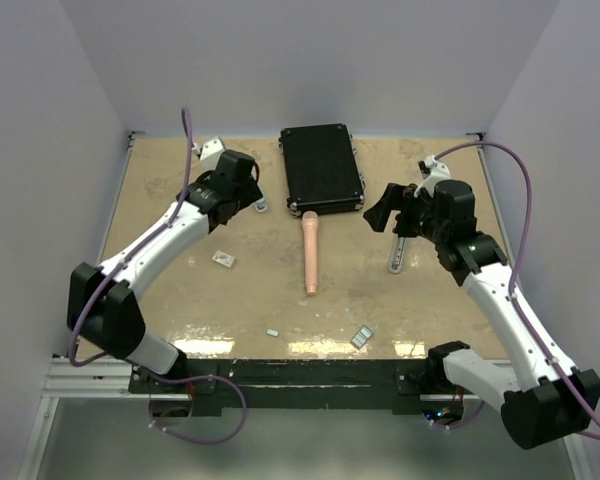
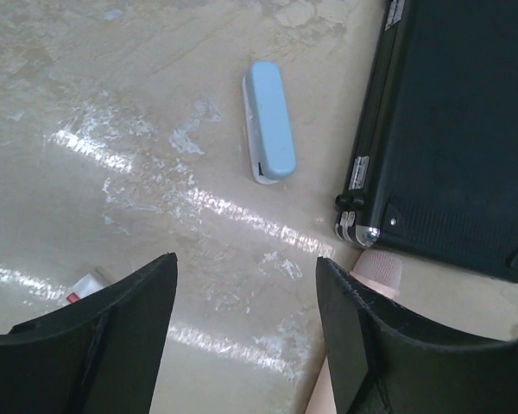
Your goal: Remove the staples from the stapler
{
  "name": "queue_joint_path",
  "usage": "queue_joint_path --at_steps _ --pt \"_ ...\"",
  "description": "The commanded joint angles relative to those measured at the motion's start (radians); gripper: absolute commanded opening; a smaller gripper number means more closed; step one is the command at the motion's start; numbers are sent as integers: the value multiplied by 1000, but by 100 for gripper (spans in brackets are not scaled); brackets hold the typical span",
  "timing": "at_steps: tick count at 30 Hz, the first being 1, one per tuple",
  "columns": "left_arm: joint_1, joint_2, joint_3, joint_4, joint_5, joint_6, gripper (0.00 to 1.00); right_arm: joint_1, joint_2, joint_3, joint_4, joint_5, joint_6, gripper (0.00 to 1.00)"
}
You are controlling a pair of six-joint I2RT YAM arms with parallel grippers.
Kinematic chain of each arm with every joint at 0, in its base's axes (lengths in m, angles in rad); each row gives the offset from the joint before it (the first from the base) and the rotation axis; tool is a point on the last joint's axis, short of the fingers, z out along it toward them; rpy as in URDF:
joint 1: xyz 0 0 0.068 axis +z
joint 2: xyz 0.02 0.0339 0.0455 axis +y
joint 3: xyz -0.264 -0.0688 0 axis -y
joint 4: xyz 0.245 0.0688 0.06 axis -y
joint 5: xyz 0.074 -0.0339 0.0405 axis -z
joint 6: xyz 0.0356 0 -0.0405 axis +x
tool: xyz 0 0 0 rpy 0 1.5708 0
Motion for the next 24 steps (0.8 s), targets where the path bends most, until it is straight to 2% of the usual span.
queue_joint_path --at_steps 1,7,13,24 --pt "11 135 113 -2 -29 -84 69 10 -87 -3 8 -65 9 98" --pt "24 327 247 18 3 -90 67 10 -123 -17 20 -84 8 98" --pt "34 525 408 -103 -38 -93 63 12 -112 1 -1 -67 -23 98" --pt "57 626 430 -58 -30 -52 56 13 -92 18 0 -43 -35 98"
